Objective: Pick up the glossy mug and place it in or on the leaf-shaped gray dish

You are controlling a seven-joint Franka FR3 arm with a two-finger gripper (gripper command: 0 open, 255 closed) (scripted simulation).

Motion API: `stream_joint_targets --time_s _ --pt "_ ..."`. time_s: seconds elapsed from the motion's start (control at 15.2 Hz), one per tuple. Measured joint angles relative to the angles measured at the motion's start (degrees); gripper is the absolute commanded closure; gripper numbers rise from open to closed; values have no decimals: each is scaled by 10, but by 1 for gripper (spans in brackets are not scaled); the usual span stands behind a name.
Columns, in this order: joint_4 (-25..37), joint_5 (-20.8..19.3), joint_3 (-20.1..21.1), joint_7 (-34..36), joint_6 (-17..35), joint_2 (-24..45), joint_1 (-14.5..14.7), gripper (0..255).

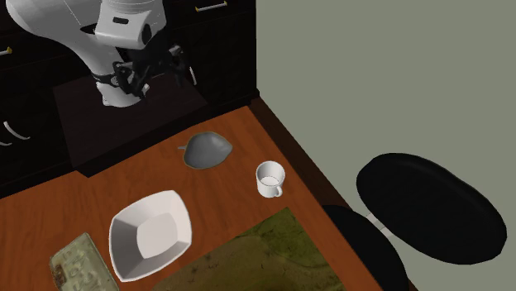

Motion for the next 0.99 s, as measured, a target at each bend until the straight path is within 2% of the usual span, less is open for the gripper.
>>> stream_joint_targets --time_s 0.46,0.99 --pt "70 -25 24 43 85 145 11 0" --pt "199 -72 31 91 136 315 36 0"
